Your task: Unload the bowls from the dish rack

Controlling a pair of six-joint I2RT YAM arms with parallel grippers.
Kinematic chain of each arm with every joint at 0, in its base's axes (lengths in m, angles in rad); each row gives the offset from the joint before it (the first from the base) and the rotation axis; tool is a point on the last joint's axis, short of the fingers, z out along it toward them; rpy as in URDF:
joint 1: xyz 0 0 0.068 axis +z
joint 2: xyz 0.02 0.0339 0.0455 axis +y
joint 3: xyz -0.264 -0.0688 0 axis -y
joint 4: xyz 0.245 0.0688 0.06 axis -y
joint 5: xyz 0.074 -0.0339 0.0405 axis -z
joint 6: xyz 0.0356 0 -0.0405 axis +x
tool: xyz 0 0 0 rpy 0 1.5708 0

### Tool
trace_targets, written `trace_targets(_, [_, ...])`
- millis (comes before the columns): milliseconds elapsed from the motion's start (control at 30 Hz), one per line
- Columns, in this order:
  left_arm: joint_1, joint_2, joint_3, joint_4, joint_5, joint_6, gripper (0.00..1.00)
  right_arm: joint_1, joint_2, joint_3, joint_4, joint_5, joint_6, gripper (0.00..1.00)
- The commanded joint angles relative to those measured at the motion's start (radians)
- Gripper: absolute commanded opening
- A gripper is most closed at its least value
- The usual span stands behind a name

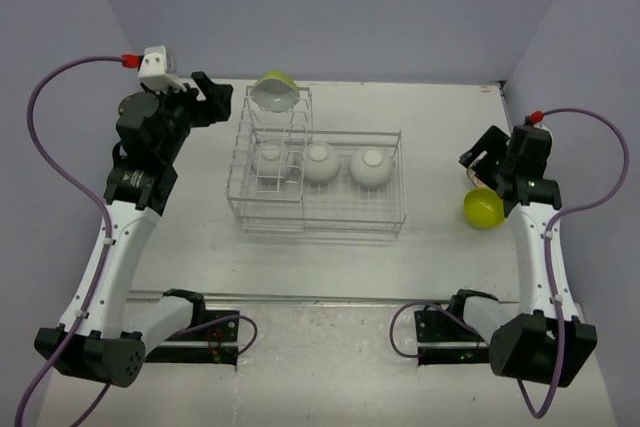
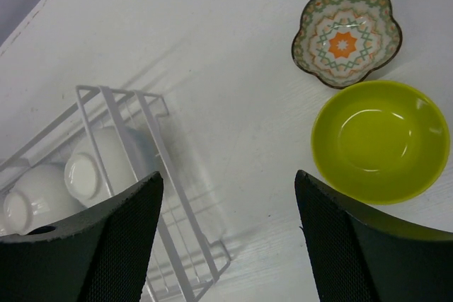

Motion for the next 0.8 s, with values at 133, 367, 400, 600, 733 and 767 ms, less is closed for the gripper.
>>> trace_targets(133, [0.013,0.052,0.038,-0.037,0.112,-0.377,0.79,0.069,-0.073,0.029,0.024,-0.040,-0.050,0.76])
trace_targets(367, [0.010,0.072,0.109,-0.175,0.040,-0.843,0.81,0.106,-0.090,0.024,0.032,-0.041,-0.058,0.76])
trace_targets(400, [-0.002,0.076,0.113,-0.184,0.036,-0.880,0.80,0.108,-0.090,0.024,0.033,-0.040,-0.058,0.76])
trace_targets(600, [-0.031,0.095,0.104,-0.200,0.006,-1.135,0.80,0.114,-0.101,0.009,0.052,-0.050,-0.054,0.76])
trace_targets(733, [-0.068,0.121,0.047,-0.134,0.011,-1.305,0.78,0.114,-0.100,0.013,0.055,-0.047,-0.059,0.76])
trace_targets(767, [-0.079,0.135,0.056,-0.134,0.005,-1.312,0.78,0.114,-0.101,0.015,0.055,-0.047,-0.058,0.76])
